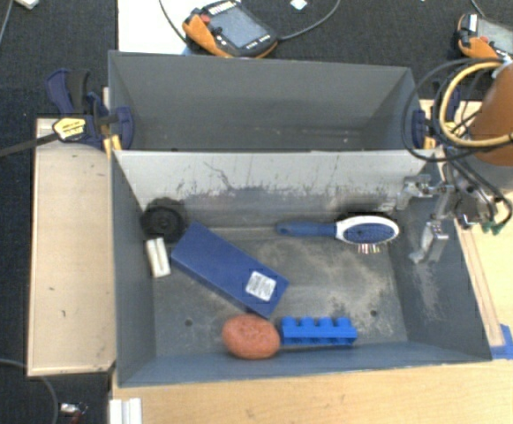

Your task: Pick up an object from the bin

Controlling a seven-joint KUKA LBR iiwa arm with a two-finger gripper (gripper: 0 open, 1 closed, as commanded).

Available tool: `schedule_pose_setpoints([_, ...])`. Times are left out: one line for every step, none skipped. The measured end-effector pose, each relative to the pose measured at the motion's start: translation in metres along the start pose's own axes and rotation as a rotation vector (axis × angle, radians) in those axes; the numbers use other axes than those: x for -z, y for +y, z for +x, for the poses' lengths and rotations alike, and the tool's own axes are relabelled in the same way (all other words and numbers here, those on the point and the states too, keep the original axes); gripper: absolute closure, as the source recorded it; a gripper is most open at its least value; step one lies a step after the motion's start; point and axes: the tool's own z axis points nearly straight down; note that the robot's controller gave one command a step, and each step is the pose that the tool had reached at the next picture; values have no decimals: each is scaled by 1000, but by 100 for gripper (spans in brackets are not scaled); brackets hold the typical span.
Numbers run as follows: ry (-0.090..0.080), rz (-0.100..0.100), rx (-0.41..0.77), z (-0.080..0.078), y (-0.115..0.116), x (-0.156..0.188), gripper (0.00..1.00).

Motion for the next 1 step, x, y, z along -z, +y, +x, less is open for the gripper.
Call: schedule_pose_setpoints([-8,1,6,-2,1,4,0])
